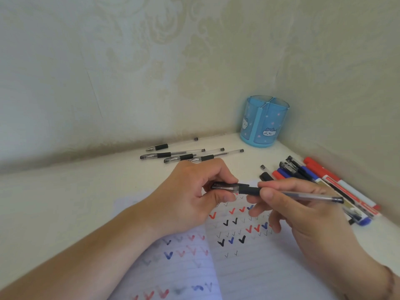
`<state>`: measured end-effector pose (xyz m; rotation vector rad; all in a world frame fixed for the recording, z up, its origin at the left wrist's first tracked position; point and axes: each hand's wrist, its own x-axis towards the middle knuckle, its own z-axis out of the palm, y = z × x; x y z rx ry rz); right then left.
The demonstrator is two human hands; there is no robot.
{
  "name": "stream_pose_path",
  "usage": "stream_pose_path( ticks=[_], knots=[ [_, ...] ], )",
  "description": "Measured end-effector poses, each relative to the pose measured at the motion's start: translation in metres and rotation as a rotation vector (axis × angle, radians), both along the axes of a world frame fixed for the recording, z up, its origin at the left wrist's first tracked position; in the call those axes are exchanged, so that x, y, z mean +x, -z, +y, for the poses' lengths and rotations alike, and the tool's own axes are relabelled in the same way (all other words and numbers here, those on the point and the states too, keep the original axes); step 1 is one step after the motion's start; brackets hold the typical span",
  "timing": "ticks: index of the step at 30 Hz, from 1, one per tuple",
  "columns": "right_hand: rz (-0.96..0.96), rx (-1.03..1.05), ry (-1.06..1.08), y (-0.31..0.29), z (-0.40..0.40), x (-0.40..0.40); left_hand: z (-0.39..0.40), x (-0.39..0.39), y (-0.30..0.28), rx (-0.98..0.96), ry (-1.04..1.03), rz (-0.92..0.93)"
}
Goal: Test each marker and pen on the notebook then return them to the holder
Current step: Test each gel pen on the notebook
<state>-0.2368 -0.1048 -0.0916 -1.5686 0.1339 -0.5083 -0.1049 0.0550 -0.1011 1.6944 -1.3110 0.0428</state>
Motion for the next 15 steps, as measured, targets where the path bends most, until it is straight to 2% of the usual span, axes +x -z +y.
stream_pose_path(
  ticks=[8,11,13,15],
  knots=[
    [-0.007,0.015,-0.070,-0.001,-0.007,0.006,-0.002,0.004,-0.001,0.069,-0.039,0.011],
    [-0.071,0.010,-0.013,-0.008,-0.022,0.004,-0.003,0.009,-0.001,0.067,-0.097,0.008],
    [-0.109,-0.085,0.137,-0.013,-0.034,-0.001,-0.001,0.014,0.000,0.058,-0.145,0.001],
    [-0.112,-0.328,0.295,-0.015,-0.045,-0.004,0.001,0.017,0.000,0.042,-0.169,-0.010]
  ],
)
